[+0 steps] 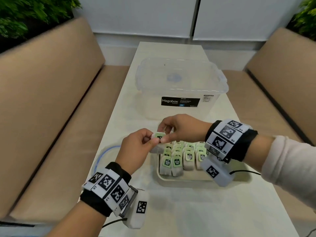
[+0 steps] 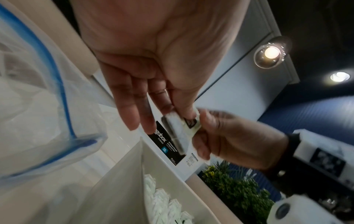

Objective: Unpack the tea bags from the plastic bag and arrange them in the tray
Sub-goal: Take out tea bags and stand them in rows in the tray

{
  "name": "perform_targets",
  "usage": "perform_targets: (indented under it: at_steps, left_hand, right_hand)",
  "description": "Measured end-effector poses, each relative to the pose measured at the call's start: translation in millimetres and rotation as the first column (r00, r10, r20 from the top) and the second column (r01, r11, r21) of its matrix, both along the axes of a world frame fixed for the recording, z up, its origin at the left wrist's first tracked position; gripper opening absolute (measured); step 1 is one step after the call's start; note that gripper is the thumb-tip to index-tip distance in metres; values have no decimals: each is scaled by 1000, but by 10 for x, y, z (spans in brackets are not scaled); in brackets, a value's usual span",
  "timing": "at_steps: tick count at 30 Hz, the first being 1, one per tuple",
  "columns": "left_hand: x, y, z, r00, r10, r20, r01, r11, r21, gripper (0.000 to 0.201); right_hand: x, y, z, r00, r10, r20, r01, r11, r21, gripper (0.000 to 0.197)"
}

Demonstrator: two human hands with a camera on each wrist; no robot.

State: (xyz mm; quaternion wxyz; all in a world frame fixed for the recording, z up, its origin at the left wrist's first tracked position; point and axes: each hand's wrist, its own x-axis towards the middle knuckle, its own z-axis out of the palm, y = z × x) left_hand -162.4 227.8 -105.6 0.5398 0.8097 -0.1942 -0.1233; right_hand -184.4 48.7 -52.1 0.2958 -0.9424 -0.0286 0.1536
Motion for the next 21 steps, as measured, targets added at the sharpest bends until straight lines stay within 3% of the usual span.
perform_targets:
  at_steps: [4,11,15,21]
  left_hand:
    - [-50,-105,40,999,-19,44,18,1000,12,18]
    - [-84,-172,34,993,-107,39,104,992,70,21]
    - [-73,-118,-19,988,-142,57,128,970,205,29]
    - [-124,-75,-59,986,-156,58,136,956,260,32]
  right_hand:
    - [-117,53,112,994,-31,108,27,999,42,8]
    - [-283,-136,107,988,-94,121,103,992,-71,16]
    - [-331,-303,10,995,-102,-2,98,967,-233,17]
    - [-322,-358,-286,964,-38,-263,-71,916,-394,12]
